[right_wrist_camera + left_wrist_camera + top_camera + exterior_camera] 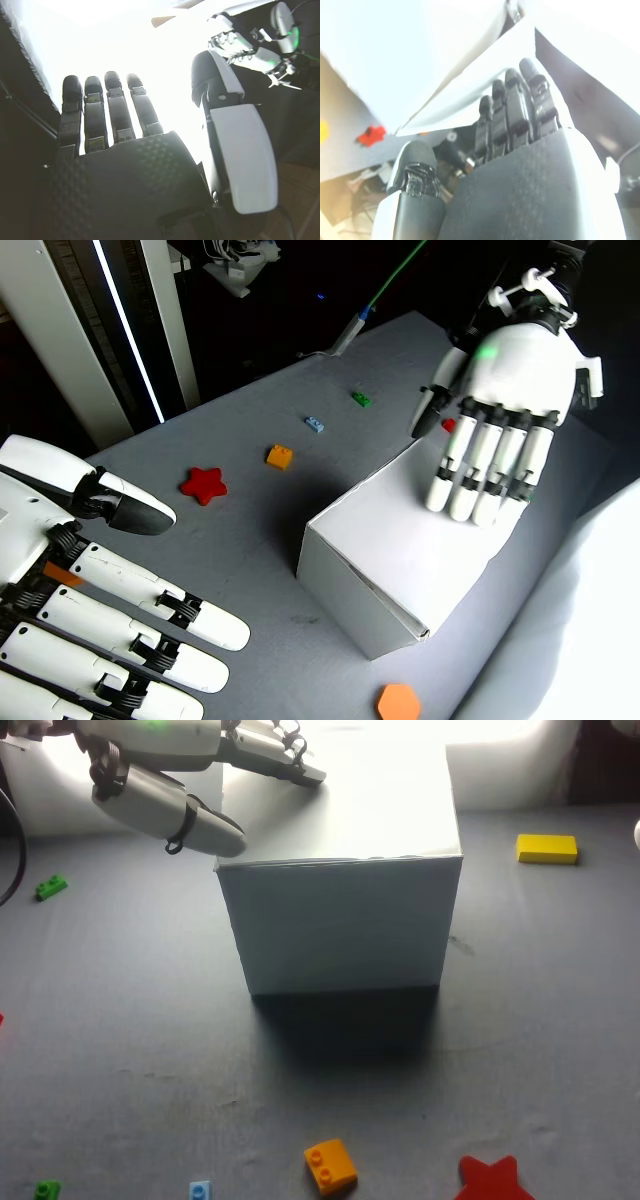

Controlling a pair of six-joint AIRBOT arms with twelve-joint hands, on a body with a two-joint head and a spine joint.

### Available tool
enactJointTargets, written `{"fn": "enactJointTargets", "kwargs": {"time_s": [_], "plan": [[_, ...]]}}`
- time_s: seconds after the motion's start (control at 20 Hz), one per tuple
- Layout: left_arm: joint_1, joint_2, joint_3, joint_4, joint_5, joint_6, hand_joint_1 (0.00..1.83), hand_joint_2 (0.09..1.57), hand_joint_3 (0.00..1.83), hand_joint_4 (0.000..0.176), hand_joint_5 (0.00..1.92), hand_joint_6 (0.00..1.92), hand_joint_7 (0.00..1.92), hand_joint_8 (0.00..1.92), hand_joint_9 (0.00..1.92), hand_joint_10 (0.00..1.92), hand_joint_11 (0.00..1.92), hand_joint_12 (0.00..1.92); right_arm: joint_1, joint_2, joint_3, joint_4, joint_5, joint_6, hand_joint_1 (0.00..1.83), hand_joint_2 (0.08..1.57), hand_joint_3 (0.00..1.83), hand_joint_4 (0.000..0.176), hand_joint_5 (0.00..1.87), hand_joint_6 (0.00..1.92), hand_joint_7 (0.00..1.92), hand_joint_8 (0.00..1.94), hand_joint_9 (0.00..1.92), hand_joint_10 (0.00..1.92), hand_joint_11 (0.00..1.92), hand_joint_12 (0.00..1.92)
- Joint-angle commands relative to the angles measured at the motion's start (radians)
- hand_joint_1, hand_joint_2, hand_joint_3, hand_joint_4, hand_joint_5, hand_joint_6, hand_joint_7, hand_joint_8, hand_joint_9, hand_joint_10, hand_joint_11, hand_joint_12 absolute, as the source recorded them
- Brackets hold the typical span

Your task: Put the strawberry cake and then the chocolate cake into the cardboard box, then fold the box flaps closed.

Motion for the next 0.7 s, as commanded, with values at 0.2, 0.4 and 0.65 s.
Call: {"fn": "enactJointTargets", "kwargs": {"time_s": [0.2,0.4,0.65], "plan": [[0.043,0.009,-0.018,-0.051,0.009,0.005,0.11,1.37,0.0,0.02,0.17,0.0,0.22,0.0,0.21,0.0,0.0,0.72,0.011,0.01,0.001,-0.004,0.119,0.001,0.08,1.32,0.0,0.0,0.01,0.0,0.05,0.0,0.05,0.0,0.0,0.13],[0.038,0.011,-0.031,-0.036,0.008,0.004,0.08,1.37,0.0,0.017,0.17,0.0,0.22,0.0,0.23,0.0,0.0,0.77,0.011,0.01,0.0,-0.005,0.119,0.001,0.13,1.3,0.0,0.0,0.04,0.01,0.08,0.0,0.07,0.01,0.0,0.36],[-0.048,0.054,-0.07,0.016,-0.024,0.005,0.09,1.37,0.0,0.018,0.17,0.01,0.22,0.0,0.22,0.0,0.0,0.73,0.01,0.011,-0.001,-0.006,0.116,0.001,0.08,1.32,0.0,0.0,0.03,0.0,0.06,0.01,0.06,0.01,0.0,0.25]]}}
